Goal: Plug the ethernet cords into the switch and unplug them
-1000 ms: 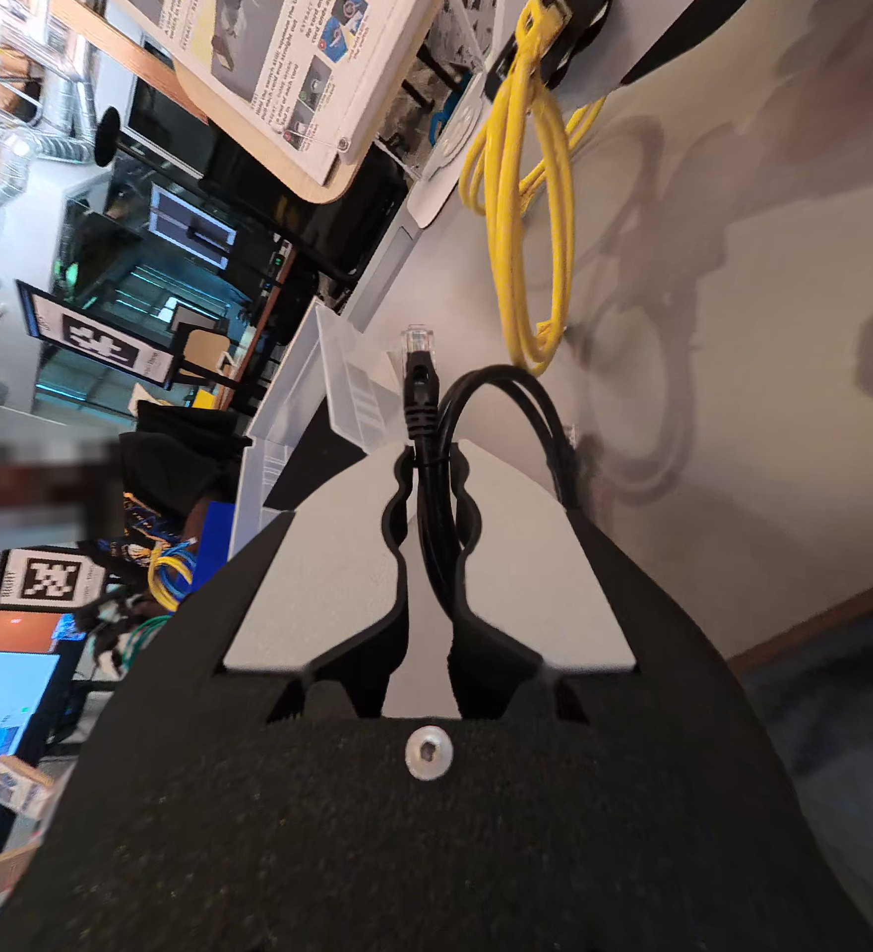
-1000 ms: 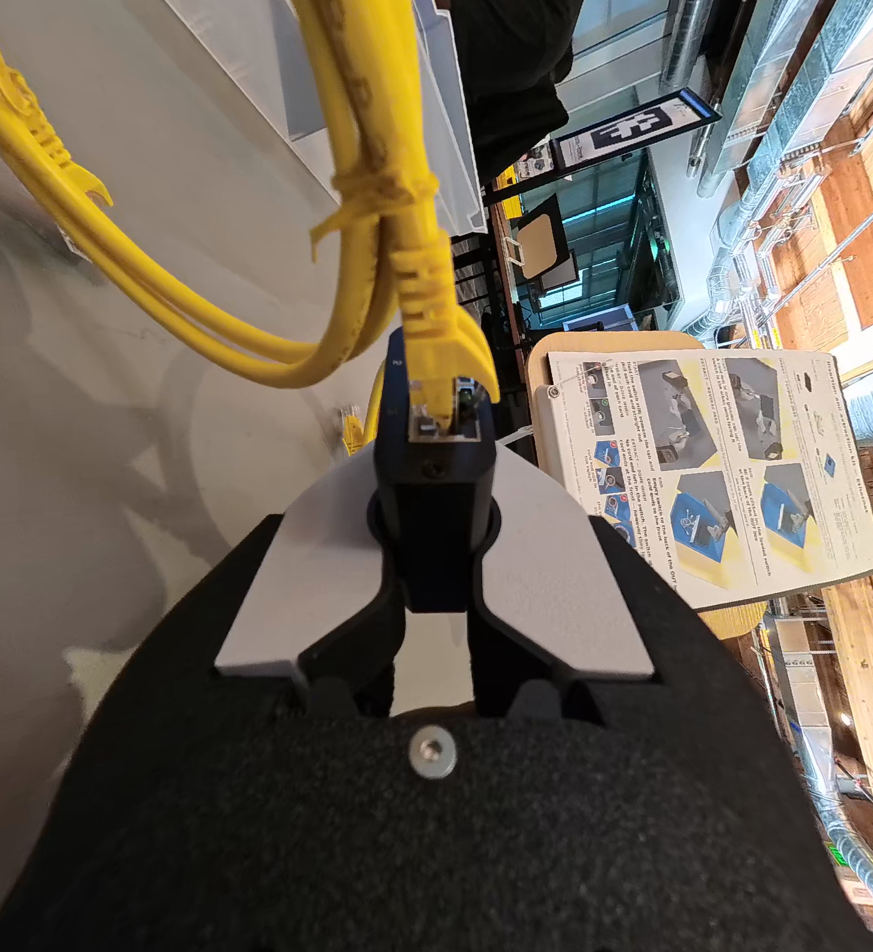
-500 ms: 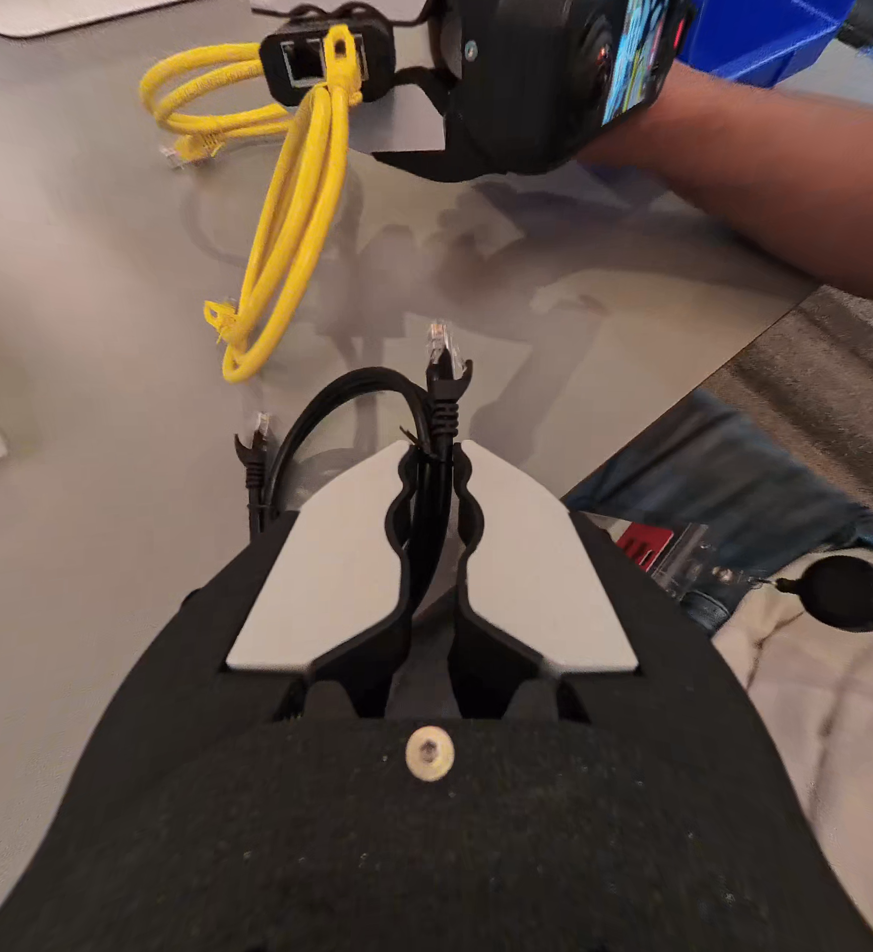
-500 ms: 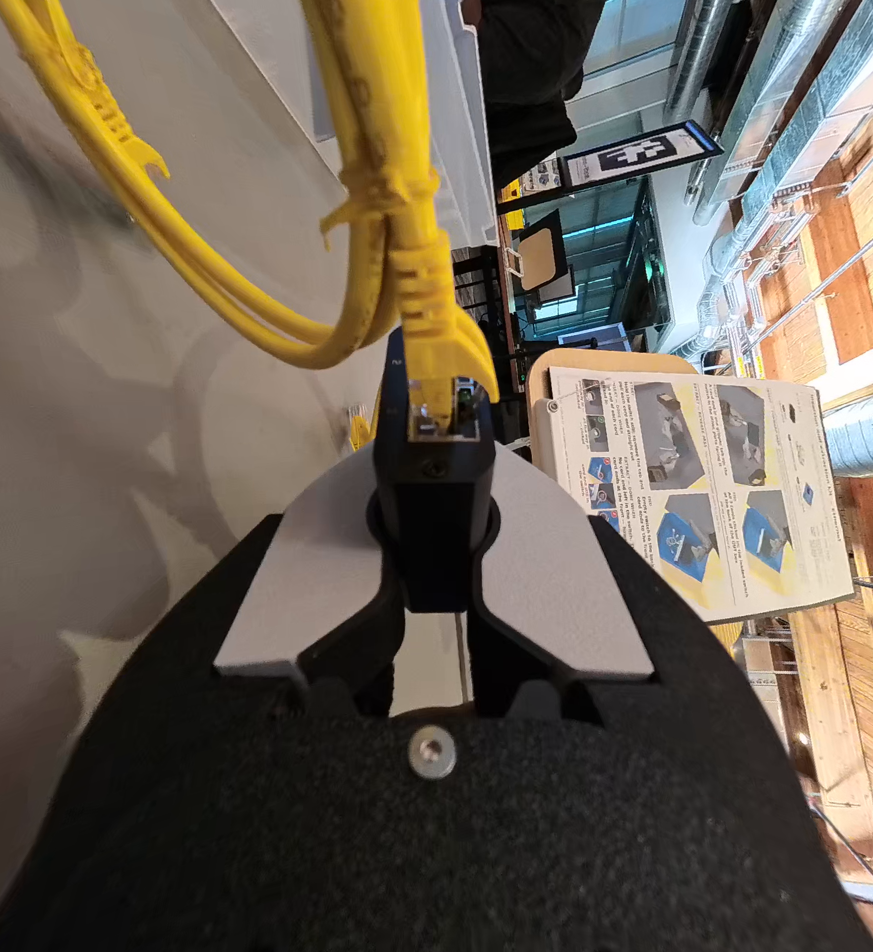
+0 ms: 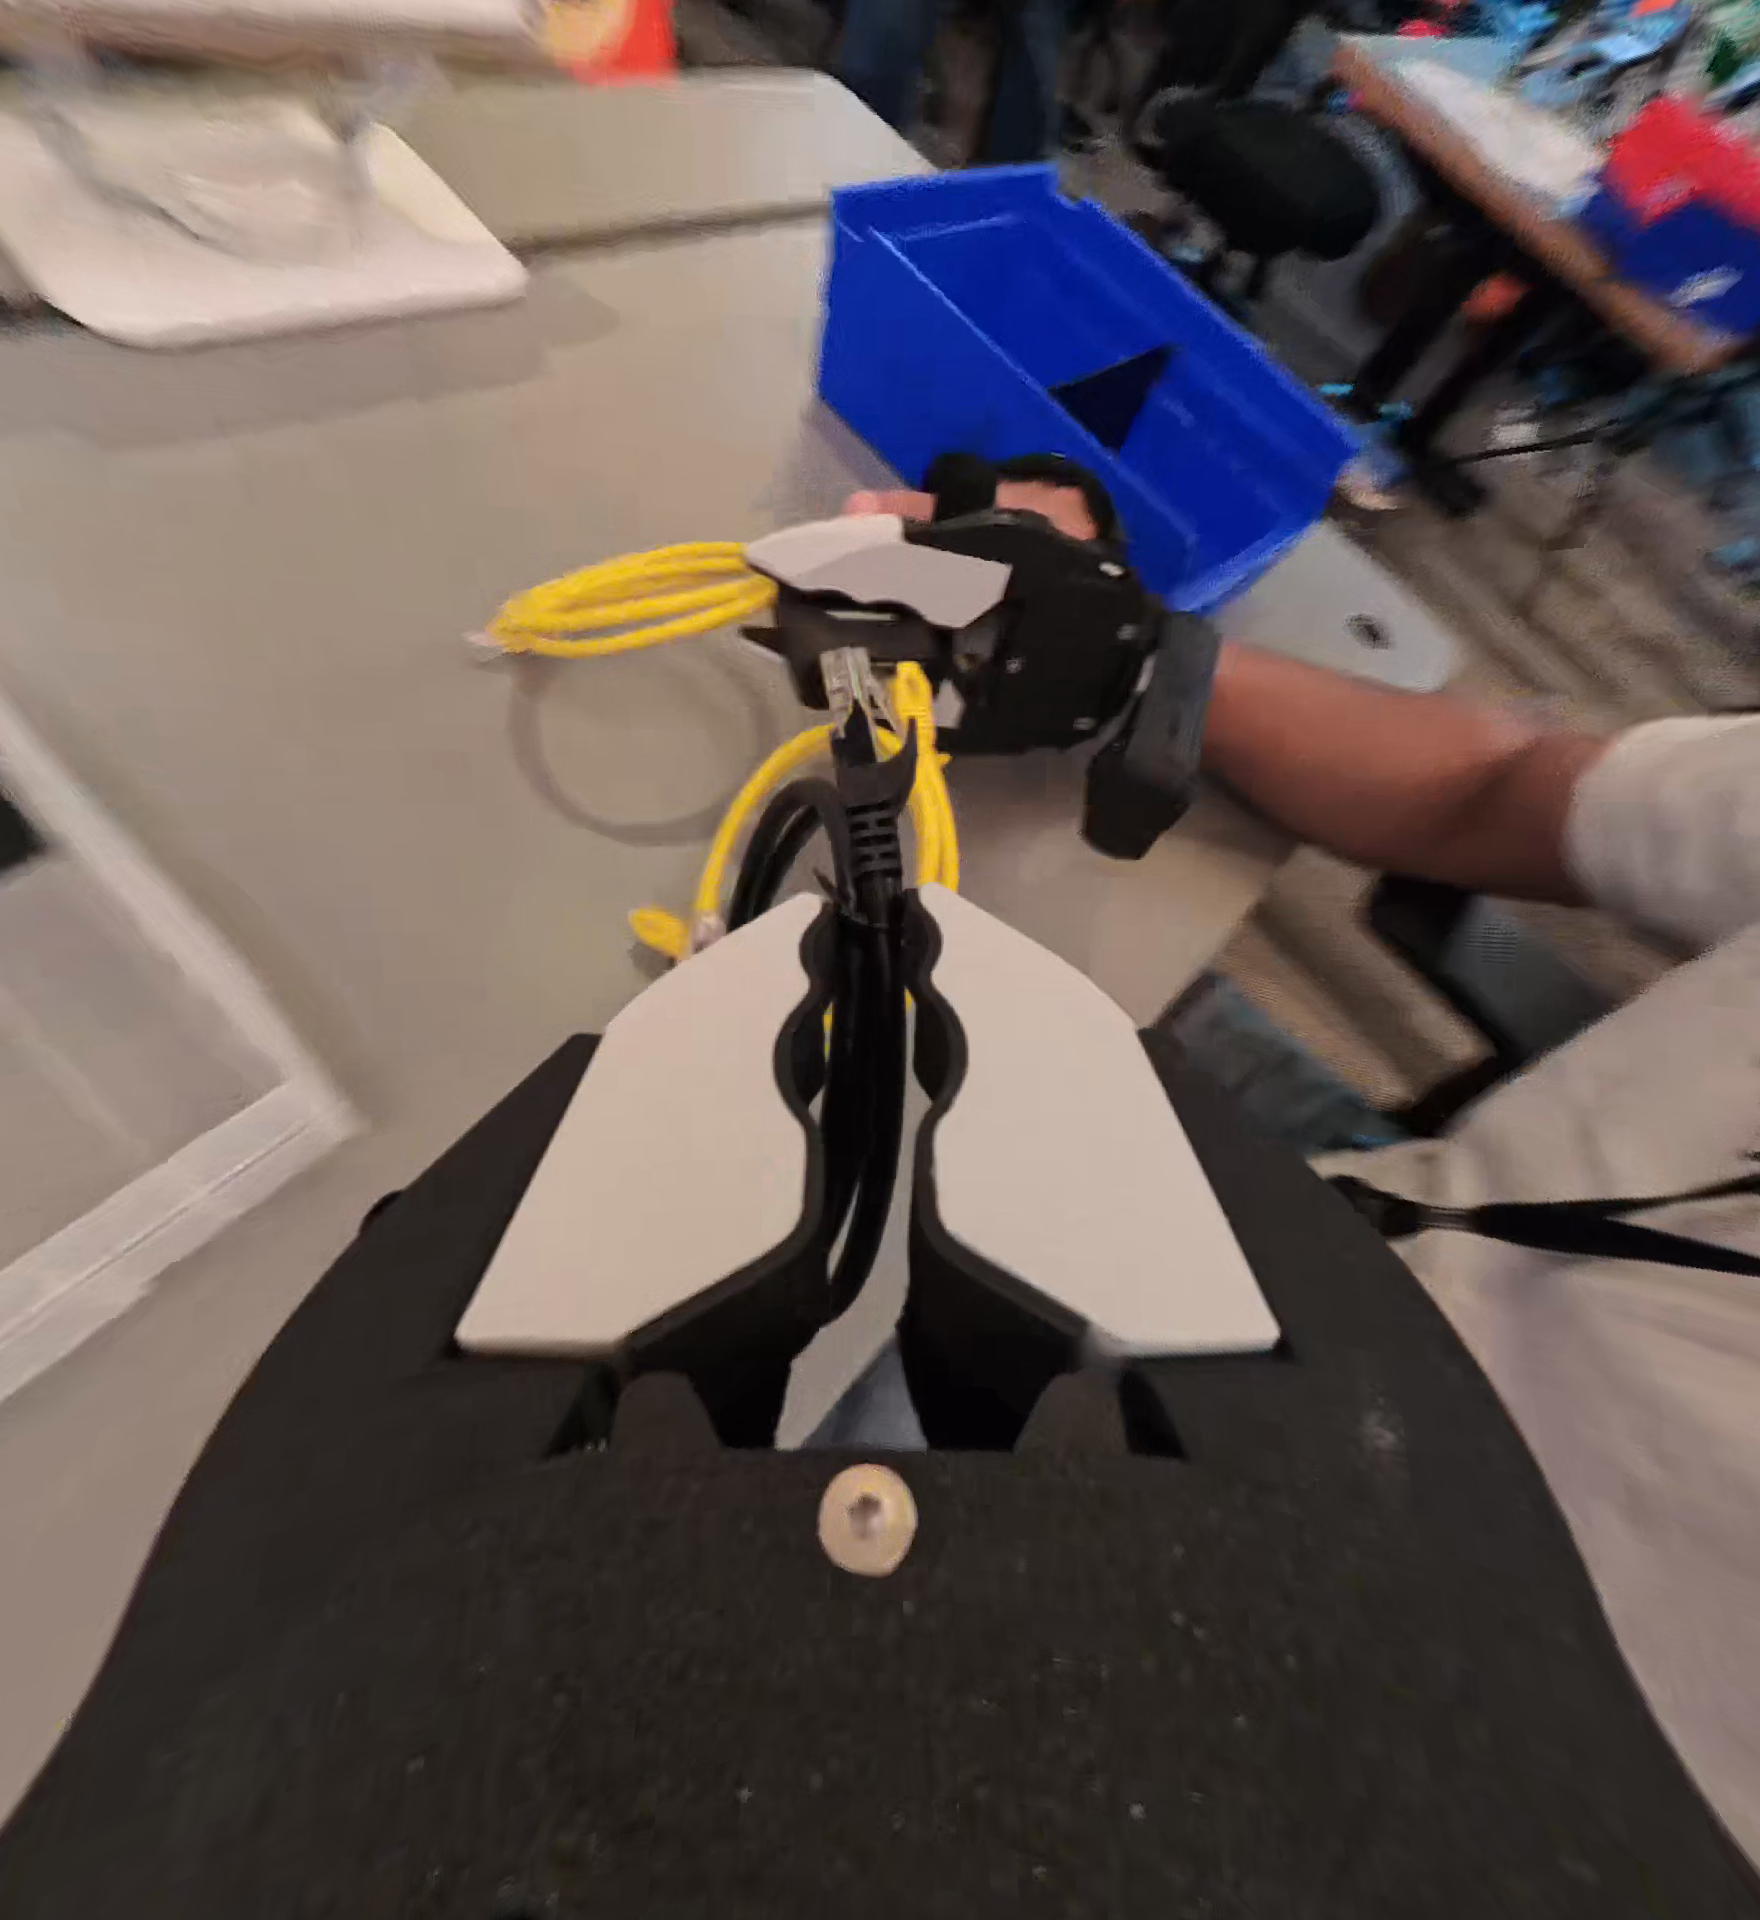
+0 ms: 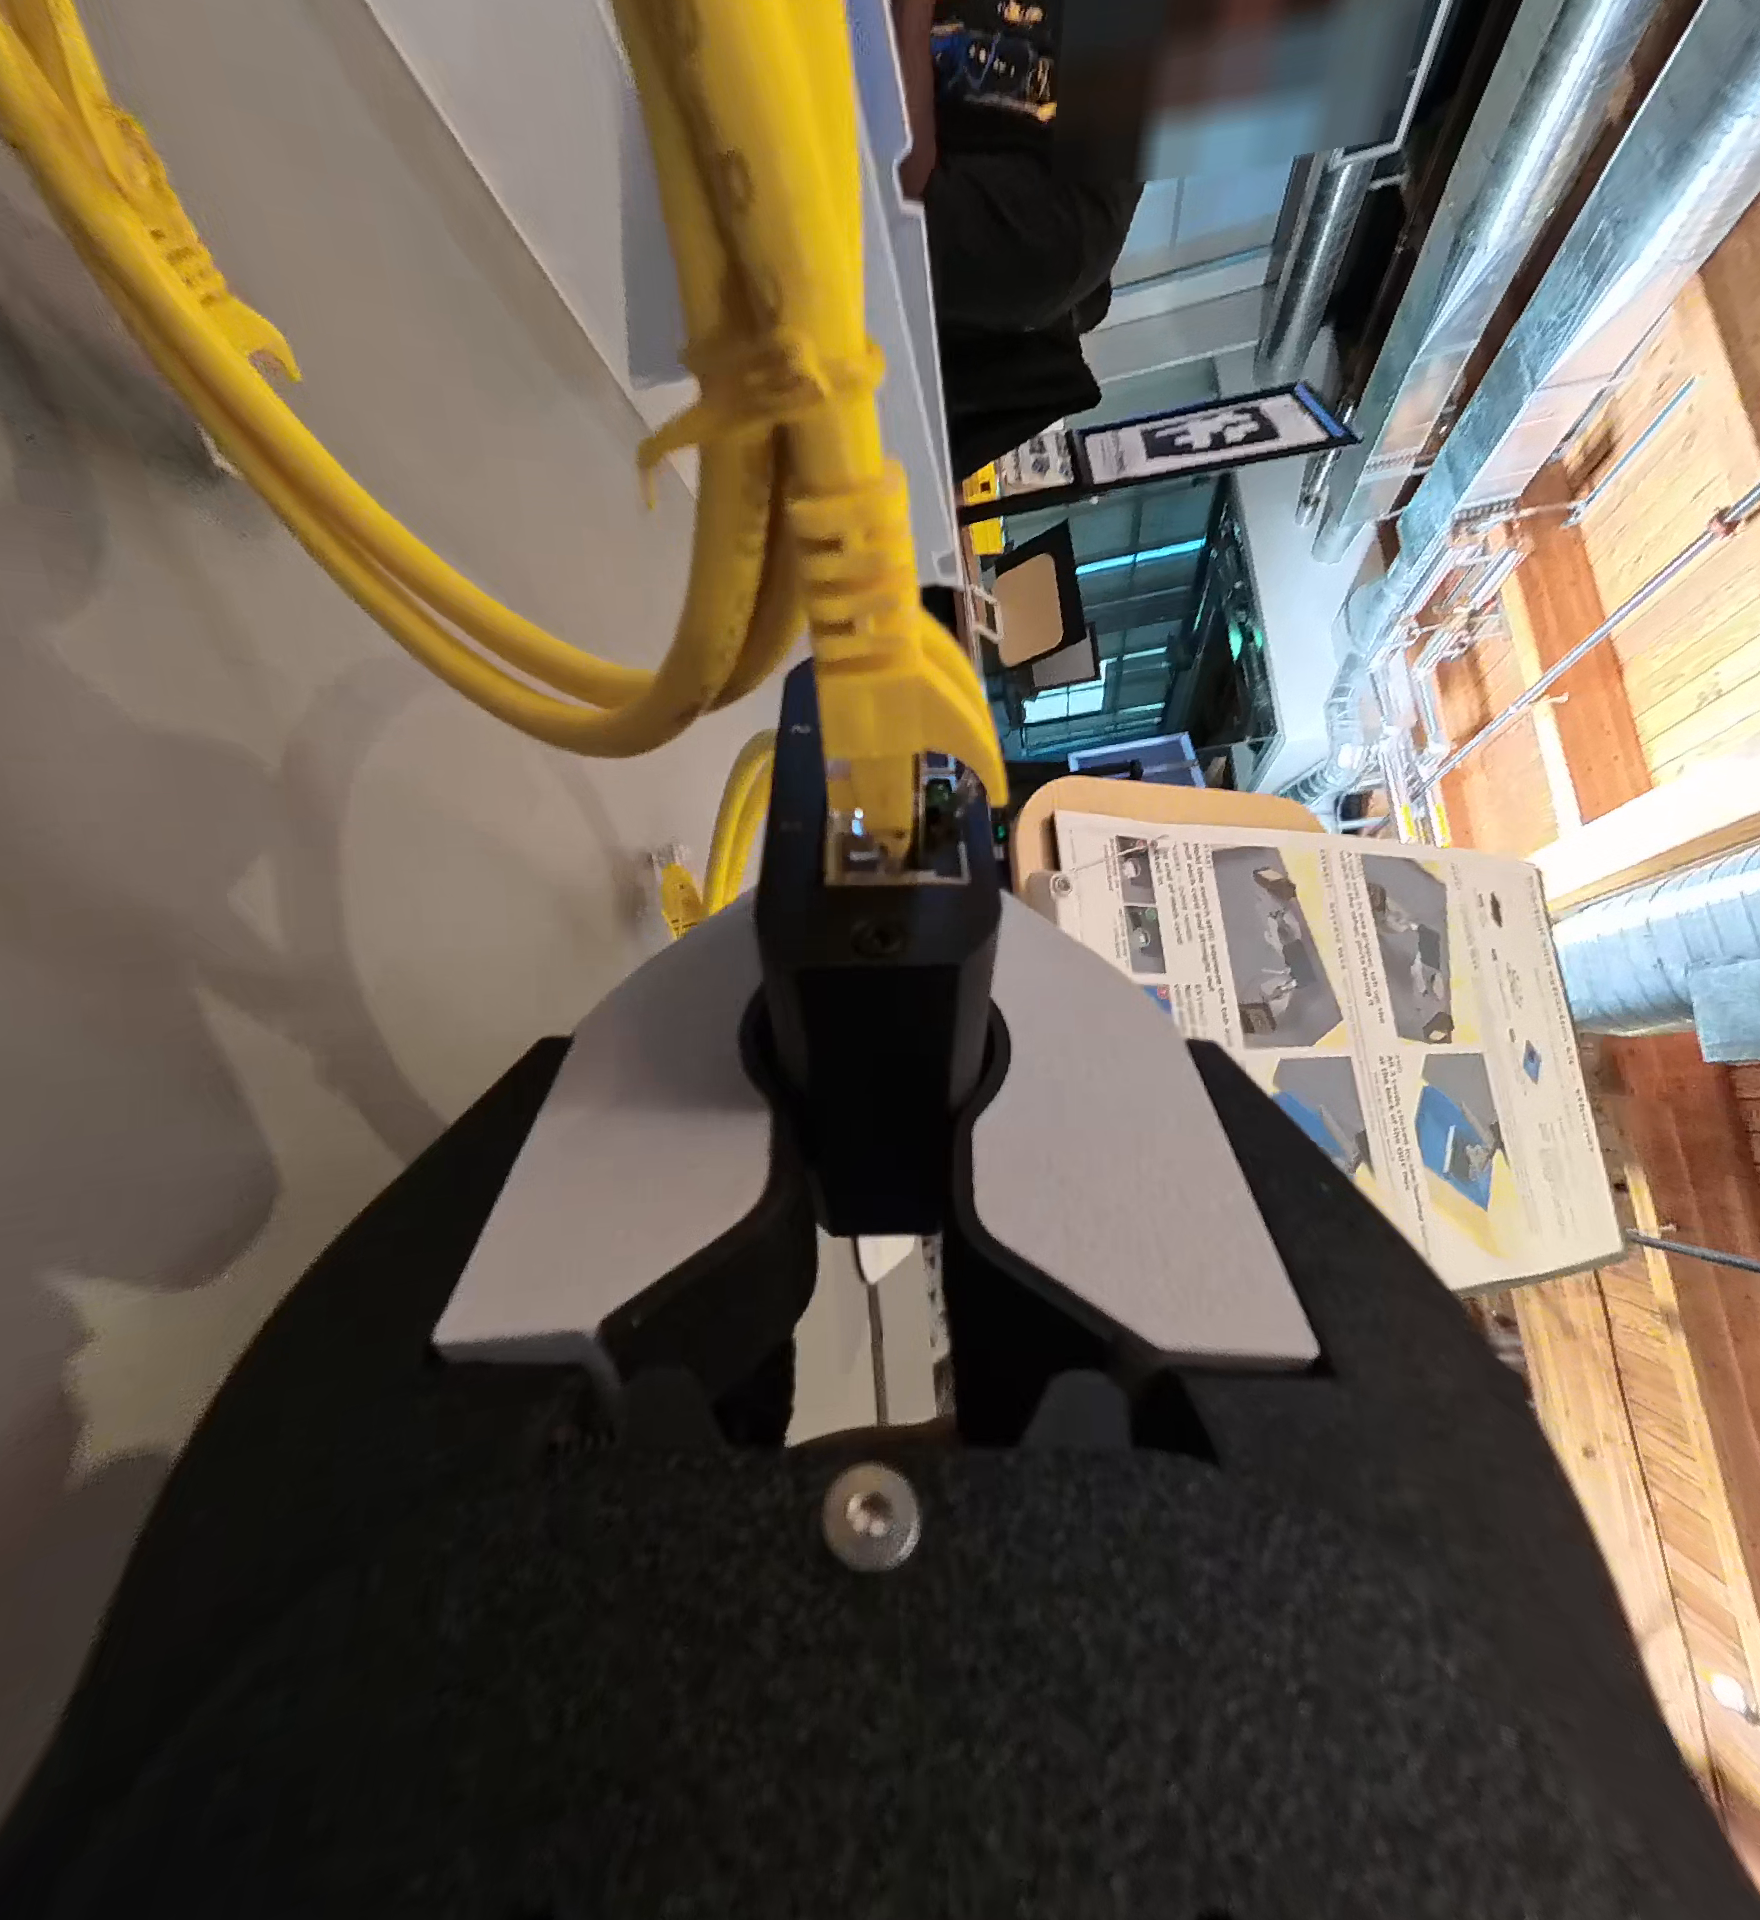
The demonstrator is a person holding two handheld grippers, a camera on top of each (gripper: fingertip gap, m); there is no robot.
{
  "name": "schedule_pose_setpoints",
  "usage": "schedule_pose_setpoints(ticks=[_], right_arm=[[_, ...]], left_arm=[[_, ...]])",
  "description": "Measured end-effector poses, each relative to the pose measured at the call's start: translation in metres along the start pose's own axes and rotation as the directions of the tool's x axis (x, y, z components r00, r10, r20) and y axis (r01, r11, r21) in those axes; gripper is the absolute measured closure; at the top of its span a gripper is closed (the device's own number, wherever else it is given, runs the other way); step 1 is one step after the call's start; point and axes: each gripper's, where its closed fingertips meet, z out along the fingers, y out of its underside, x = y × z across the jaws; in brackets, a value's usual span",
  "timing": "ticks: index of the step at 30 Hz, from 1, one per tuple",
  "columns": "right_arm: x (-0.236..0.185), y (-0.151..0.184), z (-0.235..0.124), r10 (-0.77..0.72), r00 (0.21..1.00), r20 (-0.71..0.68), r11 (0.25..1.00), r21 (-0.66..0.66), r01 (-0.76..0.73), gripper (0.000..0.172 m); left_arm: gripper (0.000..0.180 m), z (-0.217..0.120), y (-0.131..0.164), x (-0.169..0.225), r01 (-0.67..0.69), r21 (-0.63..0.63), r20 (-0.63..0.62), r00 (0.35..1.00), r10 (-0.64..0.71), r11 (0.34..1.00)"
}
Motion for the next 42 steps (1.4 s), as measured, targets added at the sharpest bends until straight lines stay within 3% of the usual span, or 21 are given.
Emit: schedule_pose_setpoints(ticks=[2,5,7,10,14,19,22,24,27,29,37,42], right_arm=[[0.001,-0.004,-0.002,-0.003,1.000,-0.006,1.000,0.023,0.003,0.147],[-0.003,-0.004,-0.001,-0.029,1.000,0.005,0.999,0.017,0.029,0.147],[-0.004,-0.005,-0.001,-0.063,0.998,-0.001,0.998,0.024,0.063,0.147],[-0.007,-0.011,-0.003,-0.099,0.995,0.002,0.994,0.043,0.099,0.147],[-0.008,-0.013,-0.003,-0.075,0.997,0.013,0.996,0.048,0.074,0.146],[-0.011,0.003,0.003,-0.052,0.998,0.039,0.999,-0.010,0.052,0.147],[-0.005,0.002,0.002,0.009,0.999,0.033,1.000,0.004,-0.009,0.146],[-0.002,0.000,0.002,0.033,0.999,0.026,0.999,0.006,-0.033,0.146],[0.000,0.002,0.002,0.040,0.999,0.017,0.999,-0.010,-0.040,0.146],[0.000,0.003,0.002,0.040,0.999,0.009,0.999,-0.011,-0.040,0.146],[-0.001,0.001,0.002,0.054,0.998,0.020,0.998,-0.016,-0.054,0.146],[0.000,0.002,0.002,0.075,0.997,0.017,0.997,-0.028,-0.075,0.146]], left_arm=[[0.169,0.020,-0.005,-0.005,0.139,-0.066,-0.165,0.975,-0.148,0.988],[0.169,0.049,-0.001,0.000,0.335,-0.256,-0.398,0.818,-0.415,0.907],[0.169,0.064,0.005,-0.001,0.388,-0.376,-0.446,0.720,-0.531,0.841],[0.169,0.086,0.012,-0.017,0.452,-0.465,-0.424,0.641,-0.640,0.761],[0.169,0.105,0.018,-0.024,0.444,-0.485,-0.393,0.659,-0.641,0.753],[0.169,0.081,-0.019,-0.034,0.304,-0.302,-0.345,0.849,-0.401,0.903],[0.169,0.063,-0.039,-0.036,0.289,-0.197,-0.333,0.879,-0.341,0.937],[0.169,0.058,-0.041,-0.032,0.334,-0.169,-0.374,0.849,-0.374,0.927],[0.169,0.058,-0.042,-0.026,0.498,-0.153,-0.510,0.700,-0.500,0.854],[0.169,0.067,-0.036,-0.036,0.573,-0.136,-0.524,0.651,-0.550,0.808],[0.169,0.088,-0.018,-0.047,0.641,-0.082,-0.520,0.626,-0.581,0.763],[0.169,0.084,-0.009,-0.051,0.678,-0.136,-0.510,0.577,-0.638,0.722]])
